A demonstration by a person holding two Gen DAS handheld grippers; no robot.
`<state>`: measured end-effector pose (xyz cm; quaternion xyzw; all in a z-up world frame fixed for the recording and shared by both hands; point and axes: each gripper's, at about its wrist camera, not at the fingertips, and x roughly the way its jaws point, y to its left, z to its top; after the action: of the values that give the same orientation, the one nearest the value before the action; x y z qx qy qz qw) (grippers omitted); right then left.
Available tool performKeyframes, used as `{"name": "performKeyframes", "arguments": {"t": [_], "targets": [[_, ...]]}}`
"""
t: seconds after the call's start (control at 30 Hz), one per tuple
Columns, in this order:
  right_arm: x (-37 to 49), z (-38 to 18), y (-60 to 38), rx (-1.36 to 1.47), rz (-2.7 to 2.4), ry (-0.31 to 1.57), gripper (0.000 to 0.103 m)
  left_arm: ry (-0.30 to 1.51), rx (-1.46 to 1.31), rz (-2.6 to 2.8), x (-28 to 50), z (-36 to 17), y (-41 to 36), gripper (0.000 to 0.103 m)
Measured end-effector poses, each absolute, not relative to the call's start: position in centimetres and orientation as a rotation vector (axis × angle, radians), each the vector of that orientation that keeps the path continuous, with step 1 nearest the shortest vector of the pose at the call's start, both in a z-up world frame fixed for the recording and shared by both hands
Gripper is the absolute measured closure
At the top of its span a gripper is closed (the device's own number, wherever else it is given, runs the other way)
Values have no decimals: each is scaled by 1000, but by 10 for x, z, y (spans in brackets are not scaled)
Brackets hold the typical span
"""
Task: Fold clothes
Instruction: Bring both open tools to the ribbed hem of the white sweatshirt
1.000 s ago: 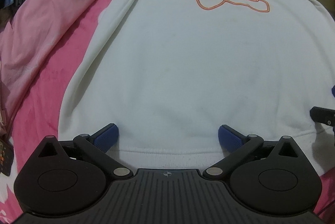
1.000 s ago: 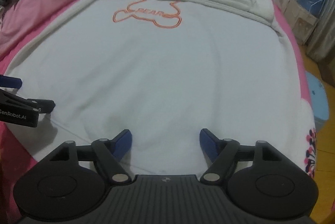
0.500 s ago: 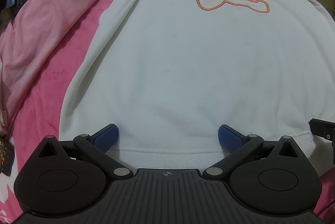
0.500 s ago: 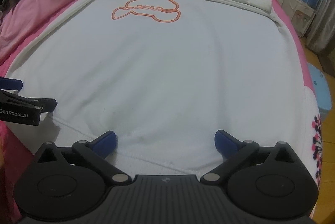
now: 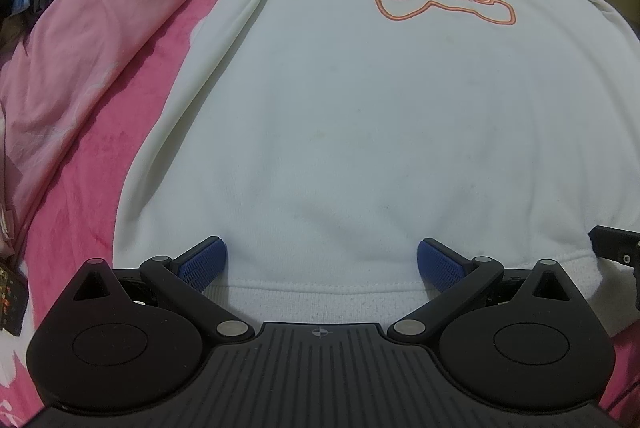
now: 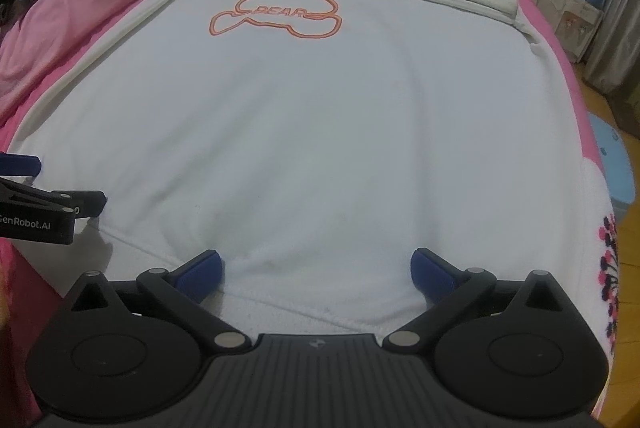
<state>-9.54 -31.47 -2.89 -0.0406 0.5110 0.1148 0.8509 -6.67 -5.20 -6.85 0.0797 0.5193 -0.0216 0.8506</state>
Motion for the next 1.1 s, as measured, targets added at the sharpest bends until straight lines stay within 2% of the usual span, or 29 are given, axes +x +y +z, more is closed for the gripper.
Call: {"name": "performKeyframes", "arguments": {"t": [0.27, 0.5, 0.63, 1.1], "targets": [[-93, -22, -318, -139, 308, 1075, 0, 1099, 169, -40, -66, -68, -51, 0], [-74, -10, -306, -197, 323, 945, 1, 1104, 175, -38, -66, -67, -52, 0], [-63, -24, -303, -194, 323, 970, 7, 1104, 175, -40, -66, -68, -51, 0], [-106, -30, -308, -215, 380, 989, 7, 1102, 166, -46, -69, -70, -51, 0]]}}
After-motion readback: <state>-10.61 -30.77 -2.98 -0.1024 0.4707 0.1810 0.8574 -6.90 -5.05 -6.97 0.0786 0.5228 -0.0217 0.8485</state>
